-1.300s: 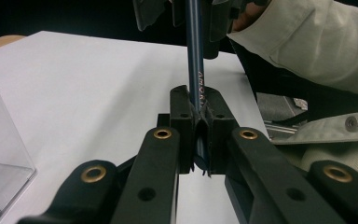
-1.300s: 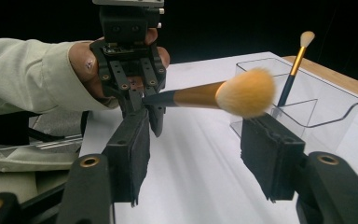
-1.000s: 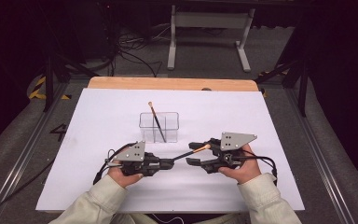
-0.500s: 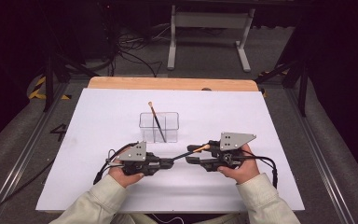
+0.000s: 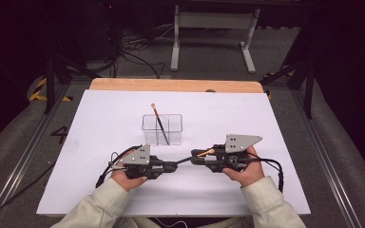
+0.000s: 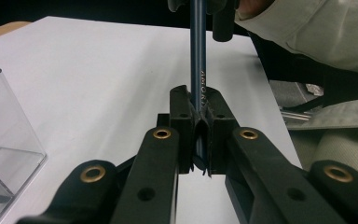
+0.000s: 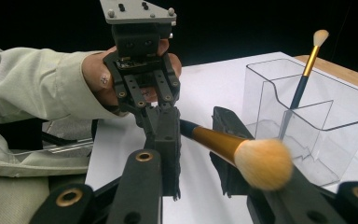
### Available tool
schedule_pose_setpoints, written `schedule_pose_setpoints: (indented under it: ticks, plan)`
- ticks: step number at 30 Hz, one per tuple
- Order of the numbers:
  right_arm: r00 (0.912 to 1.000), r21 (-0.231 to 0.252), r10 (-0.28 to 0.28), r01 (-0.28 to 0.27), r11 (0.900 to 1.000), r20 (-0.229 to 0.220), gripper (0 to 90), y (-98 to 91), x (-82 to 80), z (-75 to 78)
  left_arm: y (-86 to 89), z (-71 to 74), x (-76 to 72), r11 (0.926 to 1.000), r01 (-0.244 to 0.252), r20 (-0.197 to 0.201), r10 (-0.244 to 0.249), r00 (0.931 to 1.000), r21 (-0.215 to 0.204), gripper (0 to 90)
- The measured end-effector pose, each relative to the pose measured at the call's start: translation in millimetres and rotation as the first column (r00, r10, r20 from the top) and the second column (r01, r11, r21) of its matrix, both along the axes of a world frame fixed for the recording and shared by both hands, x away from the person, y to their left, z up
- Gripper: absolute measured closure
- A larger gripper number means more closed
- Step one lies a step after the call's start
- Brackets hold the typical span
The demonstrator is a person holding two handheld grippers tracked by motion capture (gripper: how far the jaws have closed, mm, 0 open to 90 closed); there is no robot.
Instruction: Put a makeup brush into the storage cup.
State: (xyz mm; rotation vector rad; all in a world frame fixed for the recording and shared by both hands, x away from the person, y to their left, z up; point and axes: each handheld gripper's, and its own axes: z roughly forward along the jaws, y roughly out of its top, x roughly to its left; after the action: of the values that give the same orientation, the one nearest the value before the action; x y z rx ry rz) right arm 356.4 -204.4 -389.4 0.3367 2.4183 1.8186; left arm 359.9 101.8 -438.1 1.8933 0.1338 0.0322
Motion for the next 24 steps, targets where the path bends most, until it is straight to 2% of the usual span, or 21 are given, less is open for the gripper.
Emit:
schedule_pose_setpoints:
  ticks: [13,24]
  plan:
    - [0.997,0.01,0.07,-0.07,0.9975,-0.034,82.4,0.2,-0.5,1.9,0.5,-1.4,1.7,0.9999,-0.013,-0.01,0.013,0.9999,0.007,81.4]
    - [0.9958,0.008,0.082,-0.082,0.9966,-0.041,83.4,-0.3,-1.8,3.5,0.2,-1.2,1.1,0.9999,-0.014,-0.021,0.014,0.9997,0.004,80.2]
